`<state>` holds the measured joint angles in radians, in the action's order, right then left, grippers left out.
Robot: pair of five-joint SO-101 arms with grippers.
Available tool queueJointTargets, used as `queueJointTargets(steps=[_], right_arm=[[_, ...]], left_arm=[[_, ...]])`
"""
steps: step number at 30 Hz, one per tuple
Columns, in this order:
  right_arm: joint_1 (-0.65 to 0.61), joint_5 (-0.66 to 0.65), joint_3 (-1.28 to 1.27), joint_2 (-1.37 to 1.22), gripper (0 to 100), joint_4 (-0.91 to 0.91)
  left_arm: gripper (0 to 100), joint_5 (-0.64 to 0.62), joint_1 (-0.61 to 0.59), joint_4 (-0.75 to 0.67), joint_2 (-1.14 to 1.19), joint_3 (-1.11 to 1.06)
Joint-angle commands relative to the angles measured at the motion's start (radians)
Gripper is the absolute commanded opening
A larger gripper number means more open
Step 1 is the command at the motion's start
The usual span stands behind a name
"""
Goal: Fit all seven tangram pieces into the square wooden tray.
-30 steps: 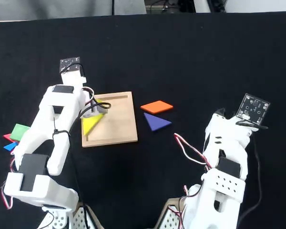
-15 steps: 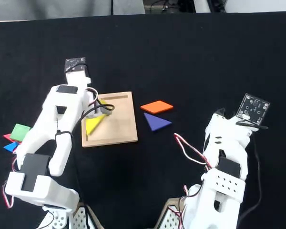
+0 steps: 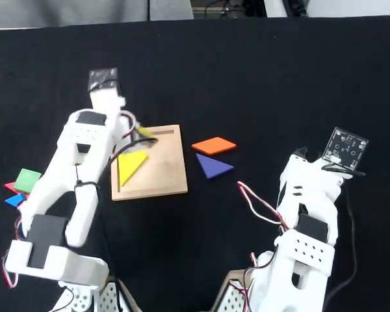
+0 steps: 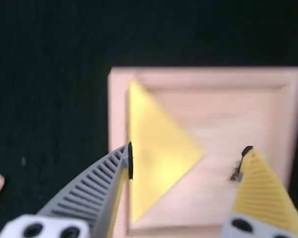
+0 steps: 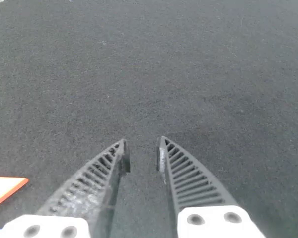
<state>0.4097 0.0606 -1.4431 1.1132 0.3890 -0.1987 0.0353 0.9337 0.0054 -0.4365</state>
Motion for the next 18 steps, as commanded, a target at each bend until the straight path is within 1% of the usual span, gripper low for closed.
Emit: queueJointTargets(steps=[1,4,10,15,18], right_arm=[[-0.011,-0.009,0.002,0.001,10.3,-0.028],[-0.011,-0.009,0.002,0.001,10.3,-0.028],[-0.011,-0.009,0.002,0.001,10.3,-0.028],[-0.011,-0.009,0.002,0.001,10.3,-0.028],[-0.011,-0.009,0.002,0.001,10.3,-0.028]], left_arm=[[34,0.029,0.104,-0.135,-0.035,0.053],[34,0.034,0.136,-0.203,0.04,0.042],[34,0.035,0.134,-0.201,0.183,0.088],[34,0.037,0.133,-0.063,0.161,0.093],[34,0.037,0.11,-0.028,0.14,0.079]])
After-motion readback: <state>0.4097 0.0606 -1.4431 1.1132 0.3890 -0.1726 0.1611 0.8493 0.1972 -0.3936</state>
